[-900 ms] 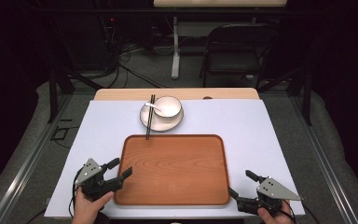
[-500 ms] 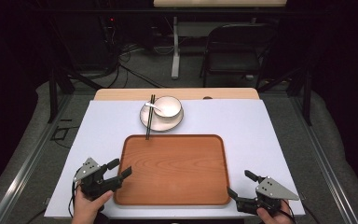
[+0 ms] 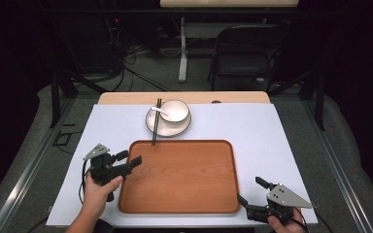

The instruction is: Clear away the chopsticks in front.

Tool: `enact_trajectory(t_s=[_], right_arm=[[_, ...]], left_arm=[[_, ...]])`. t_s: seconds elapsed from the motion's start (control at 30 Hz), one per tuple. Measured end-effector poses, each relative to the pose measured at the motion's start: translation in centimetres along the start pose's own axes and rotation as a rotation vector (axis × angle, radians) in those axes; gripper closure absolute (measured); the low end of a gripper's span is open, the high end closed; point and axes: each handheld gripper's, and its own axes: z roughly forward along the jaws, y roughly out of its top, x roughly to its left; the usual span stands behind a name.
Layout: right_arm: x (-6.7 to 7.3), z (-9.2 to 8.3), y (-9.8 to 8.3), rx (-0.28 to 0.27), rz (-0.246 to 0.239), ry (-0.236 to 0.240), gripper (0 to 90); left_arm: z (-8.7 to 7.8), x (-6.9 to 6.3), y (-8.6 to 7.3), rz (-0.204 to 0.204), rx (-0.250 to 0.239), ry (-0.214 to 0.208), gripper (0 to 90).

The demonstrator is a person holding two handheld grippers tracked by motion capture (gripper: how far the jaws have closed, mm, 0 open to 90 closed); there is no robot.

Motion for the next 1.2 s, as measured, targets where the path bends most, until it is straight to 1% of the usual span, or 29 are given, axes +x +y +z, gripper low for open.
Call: enact_trajectory(t_s=[0.1,0.13,0.17,0.2,0.27,0.3,0.33,0.4,0.43,0.47,0.5,0.53,0.57,0.6,0.63,0.7,0.73,0.77,0.83,0.9,0.93,0.97,1.0,1.03,1.07,1.1,1.13,1.17,1.2], right_arm=[[-0.1,0.0,0.0,0.001,0.000,-0.002,14.6],[-0.1,-0.1,0.0,0.001,0.000,-0.002,14.6],[-0.1,0.0,0.0,0.000,0.002,-0.004,14.6],[-0.1,0.0,0.0,0.000,0.002,-0.004,14.6],[-0.1,-0.1,0.0,0.002,0.002,-0.007,14.6],[-0.2,-0.1,0.0,0.002,0.001,-0.007,14.6],[-0.2,-0.1,0.0,0.002,0.001,-0.007,14.6],[-0.2,-0.1,0.0,0.005,0.002,-0.008,14.6],[-0.2,-0.1,0.0,0.005,0.002,-0.008,14.6],[-0.2,-0.1,0.0,0.005,0.002,-0.008,14.6],[-0.2,-0.1,0.0,0.004,0.002,-0.008,14.6],[-0.2,-0.1,0.0,0.004,0.002,-0.008,14.6],[-0.2,-0.1,0.0,0.005,0.003,-0.008,14.6],[-0.2,-0.1,0.0,0.004,0.001,-0.008,14.6],[-0.2,-0.1,0.0,0.004,0.001,-0.008,14.6],[-0.2,-0.1,0.0,0.005,0.002,-0.007,14.6],[-0.2,-0.1,0.0,0.004,0.004,-0.007,14.6],[-0.2,-0.1,0.0,0.005,0.006,-0.007,14.6],[-0.2,-0.1,0.0,0.004,0.004,-0.008,14.6],[-0.2,-0.1,0.0,0.002,0.002,-0.009,14.6],[-0.2,-0.1,0.0,0.001,0.002,-0.009,14.6],[-0.2,-0.1,0.0,0.001,0.002,-0.009,14.6],[-0.3,-0.1,0.0,0.001,0.003,-0.009,14.6],[-0.3,-0.1,0.0,0.001,0.003,-0.009,14.6],[-0.3,-0.1,0.0,0.000,0.004,-0.010,14.6],[-0.3,-0.2,0.0,0.000,0.004,-0.010,14.6],[-0.3,-0.2,-0.1,-0.002,0.005,-0.010,14.6],[-0.3,-0.2,-0.1,-0.002,0.006,-0.010,14.6],[-0.4,-0.2,-0.1,-0.003,0.006,-0.010,14.6]], left_arm=[[0.7,0.3,1.6,0.000,0.007,0.004,27.8],[0.7,0.3,1.6,0.000,0.007,0.004,27.8],[1.2,0.6,2.5,-0.003,0.008,0.003,28.3],[1.2,0.6,2.5,-0.003,0.008,0.003,29.3],[1.8,1.0,4.0,0.004,0.013,0.023,29.6],[1.8,1.0,4.0,0.004,0.013,0.023,30.2],[2.3,1.3,4.8,0.007,0.016,0.033,30.5],[2.7,1.7,5.7,0.001,0.013,0.033,32.3],[2.7,1.7,5.7,0.001,0.013,0.033,32.9],[3.2,2.2,6.4,-0.009,0.010,0.034,33.1],[3.5,2.4,6.7,-0.008,0.011,0.040,33.7],[3.7,2.5,7.0,-0.007,0.008,0.055,33.9],[4.0,2.7,7.3,-0.007,0.010,0.058,34.2],[4.4,2.9,7.5,-0.011,0.017,0.064,35.1],[4.4,2.9,7.5,-0.011,0.017,0.064,35.4],[5.3,3.3,8.0,-0.021,0.032,0.073,35.6],[6.1,3.6,8.4,-0.016,0.050,0.087,36.4],[6.4,3.7,8.5,-0.016,0.055,0.092,36.4],[7.2,4.1,8.9,-0.011,0.071,0.130,36.4],[8.1,4.4,9.2,-0.027,0.079,0.157,36.8],[8.4,4.6,9.4,-0.026,0.082,0.171,37.0],[8.8,4.8,9.5,-0.033,0.088,0.173,37.2],[8.8,4.8,9.5,-0.033,0.088,0.173,38.1],[9.1,4.9,9.7,-0.034,0.096,0.183,38.4],[9.7,5.3,10.0,-0.036,0.105,0.207,38.6],[9.7,5.3,10.0,-0.036,0.105,0.207,39.3],[10.1,5.5,10.2,-0.050,0.127,0.225,39.9],[10.4,5.6,10.2,-0.050,0.128,0.239,39.9],[10.6,5.6,10.3,-0.045,0.141,0.251,40.2]])
